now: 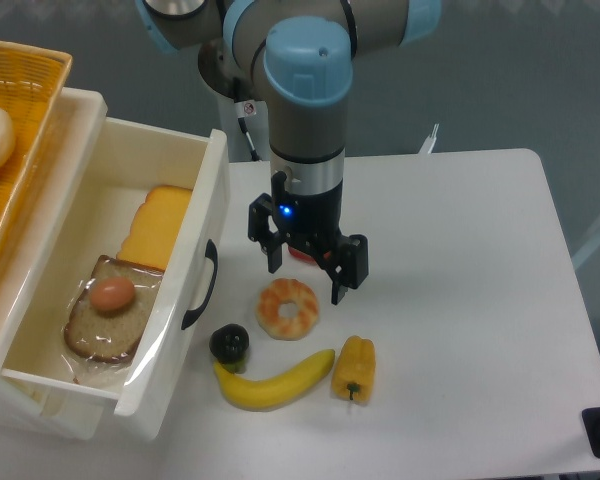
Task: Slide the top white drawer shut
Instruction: 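Move the gripper sideways above the donut, away from the drawer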
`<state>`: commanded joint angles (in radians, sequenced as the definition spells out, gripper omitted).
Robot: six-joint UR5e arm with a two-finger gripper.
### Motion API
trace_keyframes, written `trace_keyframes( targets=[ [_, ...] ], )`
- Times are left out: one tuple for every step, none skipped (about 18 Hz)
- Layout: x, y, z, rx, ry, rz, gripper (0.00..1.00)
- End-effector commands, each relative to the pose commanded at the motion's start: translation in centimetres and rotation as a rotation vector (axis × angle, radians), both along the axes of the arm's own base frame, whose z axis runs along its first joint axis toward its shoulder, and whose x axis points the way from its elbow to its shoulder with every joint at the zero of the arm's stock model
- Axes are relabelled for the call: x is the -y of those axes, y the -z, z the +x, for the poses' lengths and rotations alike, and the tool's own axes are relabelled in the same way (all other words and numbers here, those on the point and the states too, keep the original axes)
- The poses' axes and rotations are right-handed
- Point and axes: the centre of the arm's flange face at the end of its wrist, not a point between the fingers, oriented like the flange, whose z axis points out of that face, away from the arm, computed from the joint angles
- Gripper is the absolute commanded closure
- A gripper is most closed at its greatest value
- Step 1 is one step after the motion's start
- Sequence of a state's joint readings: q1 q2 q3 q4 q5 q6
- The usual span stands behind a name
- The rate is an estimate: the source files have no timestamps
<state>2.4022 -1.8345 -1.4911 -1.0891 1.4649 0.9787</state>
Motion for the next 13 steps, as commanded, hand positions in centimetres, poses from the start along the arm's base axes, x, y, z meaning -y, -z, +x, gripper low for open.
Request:
trace_keyframes(
  targets=[
    [-0.1,0.3,-0.2,-0.003,-0.003,-0.011,0.00],
    [-0.1,0.3,-0.2,-0.009,-0.006,-0.017,0.00],
    [-0.2,0.4,-0.3,-0.009,-0.004,-0.017,0.00],
    [-0.3,0.3,-0.3,-0.012,-0.003,-0.015,0.00],
    [-0.3,0.4,-0.5,-0.013,-0.005,-0.016,0.00],
    [-0.3,0.7,-0.5,-0.009,-0.005,-0.021,0.00],
    [-0.3,0.9,-0.7,-0.009,-0.007,-0.024,0.00],
    [-0.2,1.1,-0.6,-0.007,-0.007,-0.026,0.00],
    [-0.1,1.2,-0.7,-0.007,-0.009,-0.028,0.00],
    [-0.1,1.4,-0.7,-0.006,-0.009,-0.030,0.00],
    [0.0,1.5,-0.6,-0.004,-0.011,-0.034,0.00],
    [0.0,2.0,-0.6,0.001,-0.013,-0.040,0.00],
    [0.0,2.1,-0.5,0.002,-0.014,-0.044,0.00]
  ],
)
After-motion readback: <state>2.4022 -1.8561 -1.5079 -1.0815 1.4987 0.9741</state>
